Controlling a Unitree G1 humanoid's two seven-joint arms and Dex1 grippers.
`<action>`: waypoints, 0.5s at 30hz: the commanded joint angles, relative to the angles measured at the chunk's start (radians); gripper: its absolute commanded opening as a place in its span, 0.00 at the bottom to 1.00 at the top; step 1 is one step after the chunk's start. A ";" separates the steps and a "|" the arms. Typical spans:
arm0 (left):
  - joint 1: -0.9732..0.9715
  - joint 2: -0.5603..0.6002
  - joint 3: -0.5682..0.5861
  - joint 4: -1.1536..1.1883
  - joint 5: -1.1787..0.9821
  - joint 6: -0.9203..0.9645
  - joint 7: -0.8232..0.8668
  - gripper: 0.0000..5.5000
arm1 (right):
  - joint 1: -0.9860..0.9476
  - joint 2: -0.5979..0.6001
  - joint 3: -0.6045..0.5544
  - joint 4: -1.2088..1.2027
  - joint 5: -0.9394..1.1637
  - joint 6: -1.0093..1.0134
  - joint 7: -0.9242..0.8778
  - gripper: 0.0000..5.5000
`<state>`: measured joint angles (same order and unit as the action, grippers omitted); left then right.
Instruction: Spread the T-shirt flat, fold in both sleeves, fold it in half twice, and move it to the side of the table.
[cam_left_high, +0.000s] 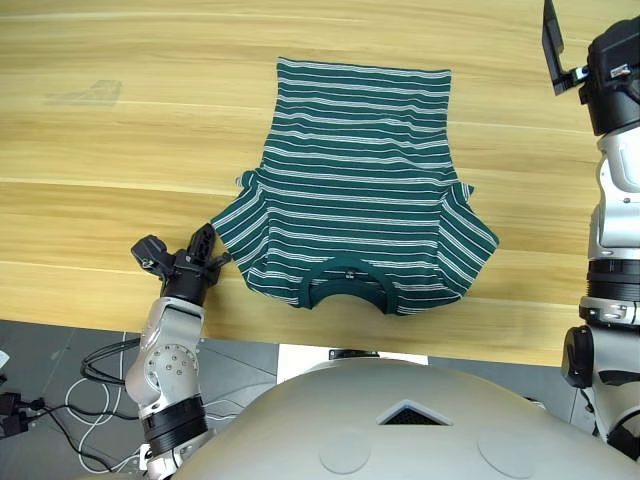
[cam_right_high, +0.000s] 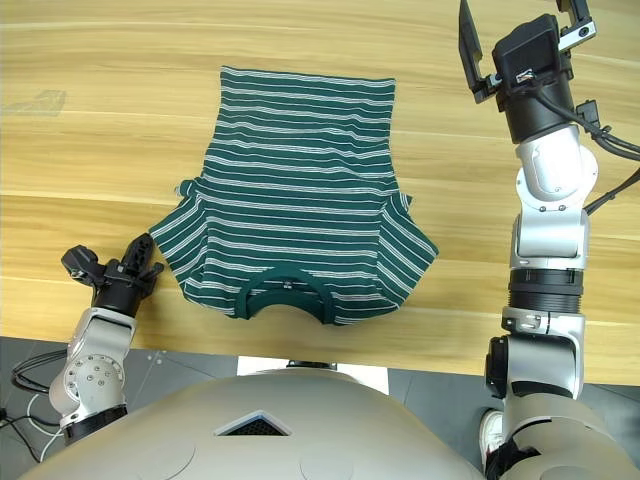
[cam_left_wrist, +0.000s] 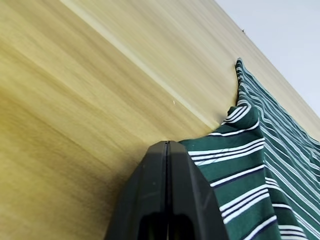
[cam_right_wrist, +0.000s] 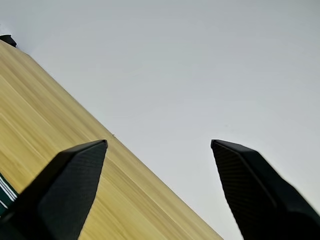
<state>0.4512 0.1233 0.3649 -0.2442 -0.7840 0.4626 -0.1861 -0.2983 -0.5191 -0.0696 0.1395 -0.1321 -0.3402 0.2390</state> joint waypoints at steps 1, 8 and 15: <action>0.017 -0.006 -0.012 0.037 0.036 0.025 0.017 0.01 | -0.008 0.005 0.004 0.009 -0.006 0.000 0.001 0.70; 0.023 -0.009 0.002 0.041 0.033 0.016 0.019 0.15 | -0.004 0.009 0.008 0.016 -0.007 -0.003 -0.002 0.70; 0.024 -0.008 0.010 0.047 0.033 0.010 0.016 0.31 | 0.001 0.015 0.016 0.017 -0.013 -0.001 -0.002 0.70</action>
<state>0.4496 0.1178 0.3748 -0.2457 -0.7808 0.4384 -0.1969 -0.2975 -0.5142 -0.0606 0.1498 -0.1400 -0.3412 0.2377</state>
